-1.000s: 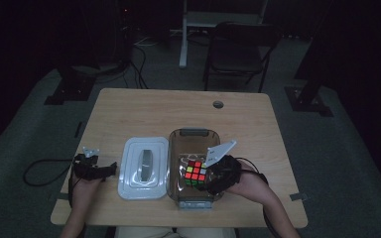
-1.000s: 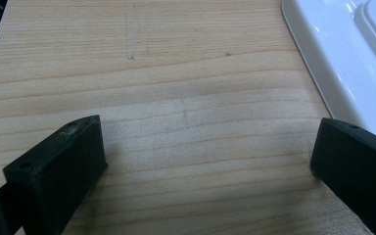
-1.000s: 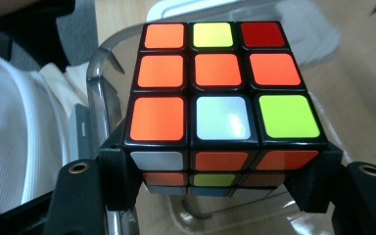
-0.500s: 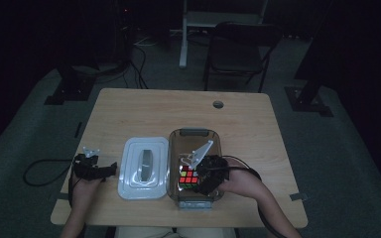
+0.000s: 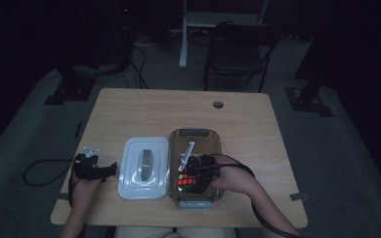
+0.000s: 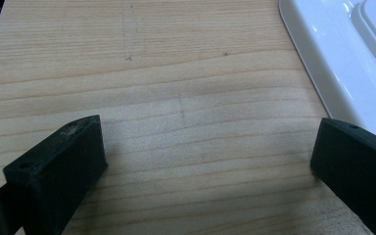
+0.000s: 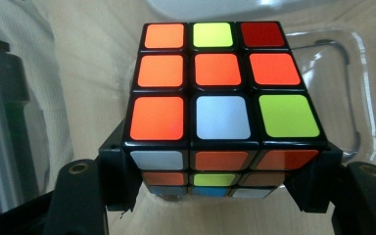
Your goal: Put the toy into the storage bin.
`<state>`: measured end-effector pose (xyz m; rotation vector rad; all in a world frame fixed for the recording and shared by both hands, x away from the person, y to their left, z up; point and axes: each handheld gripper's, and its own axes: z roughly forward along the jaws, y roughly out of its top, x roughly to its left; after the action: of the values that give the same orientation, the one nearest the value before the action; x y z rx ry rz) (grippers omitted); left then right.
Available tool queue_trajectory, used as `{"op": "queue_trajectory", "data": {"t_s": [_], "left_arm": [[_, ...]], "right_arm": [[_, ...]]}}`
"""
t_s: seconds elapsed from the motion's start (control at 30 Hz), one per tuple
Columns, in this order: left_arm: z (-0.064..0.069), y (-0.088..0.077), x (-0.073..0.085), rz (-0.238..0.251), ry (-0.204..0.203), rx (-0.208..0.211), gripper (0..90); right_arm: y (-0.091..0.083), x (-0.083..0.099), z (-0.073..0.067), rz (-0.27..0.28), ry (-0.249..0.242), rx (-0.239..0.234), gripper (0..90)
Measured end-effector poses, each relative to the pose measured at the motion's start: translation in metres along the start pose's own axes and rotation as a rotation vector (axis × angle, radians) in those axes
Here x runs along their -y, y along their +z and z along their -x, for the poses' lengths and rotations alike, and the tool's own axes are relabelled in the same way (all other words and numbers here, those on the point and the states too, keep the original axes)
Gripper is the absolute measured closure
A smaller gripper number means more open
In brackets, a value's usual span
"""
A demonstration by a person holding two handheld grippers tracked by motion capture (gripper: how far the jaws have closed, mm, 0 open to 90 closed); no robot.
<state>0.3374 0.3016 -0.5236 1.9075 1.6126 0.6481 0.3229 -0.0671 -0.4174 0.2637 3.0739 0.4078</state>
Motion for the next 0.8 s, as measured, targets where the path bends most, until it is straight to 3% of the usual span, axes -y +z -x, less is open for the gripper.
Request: {"op": "queue_trajectory", "data": {"t_s": [0.37, 0.8], "left_arm": [[0.000, 0.000, 0.000, 0.000, 0.004, 0.003, 0.6], [0.000, 0.000, 0.000, 0.000, 0.006, 0.005, 0.6]], "right_arm": [[0.015, -0.007, 0.006, -0.117, -0.007, -0.003, 33.8], [0.020, -0.010, 0.007, -0.162, -0.025, 0.012, 33.6]]}}
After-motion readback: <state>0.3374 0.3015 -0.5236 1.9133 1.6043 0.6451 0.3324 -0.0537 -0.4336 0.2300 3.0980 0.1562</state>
